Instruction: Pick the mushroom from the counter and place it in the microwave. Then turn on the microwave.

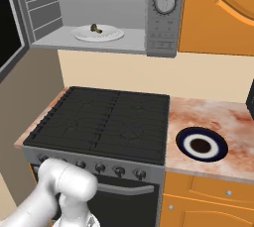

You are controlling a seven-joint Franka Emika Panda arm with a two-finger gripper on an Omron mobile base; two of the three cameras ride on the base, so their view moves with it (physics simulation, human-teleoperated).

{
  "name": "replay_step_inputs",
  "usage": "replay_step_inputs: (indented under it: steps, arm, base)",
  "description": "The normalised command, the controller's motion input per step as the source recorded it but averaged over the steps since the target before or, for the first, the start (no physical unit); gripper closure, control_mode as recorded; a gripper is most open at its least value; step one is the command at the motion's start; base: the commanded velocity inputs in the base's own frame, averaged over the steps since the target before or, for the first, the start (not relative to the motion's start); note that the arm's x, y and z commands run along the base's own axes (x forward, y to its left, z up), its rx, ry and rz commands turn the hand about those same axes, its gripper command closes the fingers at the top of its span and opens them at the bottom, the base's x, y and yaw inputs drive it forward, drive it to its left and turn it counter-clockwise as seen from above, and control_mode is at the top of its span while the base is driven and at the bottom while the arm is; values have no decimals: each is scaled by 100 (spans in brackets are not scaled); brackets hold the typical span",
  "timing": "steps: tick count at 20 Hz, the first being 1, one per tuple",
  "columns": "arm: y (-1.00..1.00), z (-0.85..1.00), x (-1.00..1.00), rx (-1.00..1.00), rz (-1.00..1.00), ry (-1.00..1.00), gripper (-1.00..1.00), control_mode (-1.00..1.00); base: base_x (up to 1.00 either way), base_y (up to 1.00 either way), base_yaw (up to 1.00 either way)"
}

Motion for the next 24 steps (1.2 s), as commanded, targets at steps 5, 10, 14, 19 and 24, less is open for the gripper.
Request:
replay_step_inputs:
  steps: [5,10,14,19,24]
  arm:
    - [-64,7,25,1,26,0,100,-100]
    - [-68,0,37,0,24,2,100,-100]
    - [-59,0,63,3,21,6,100,-100]
    - [-47,0,76,7,19,9,100,-100]
    - [-47,2,73,9,18,10,100,-100]
  base:
    - [0,0,0]
    - [0,0,0]
    - [0,0,0]
    - [0,0,0]
    - [0,0,0]
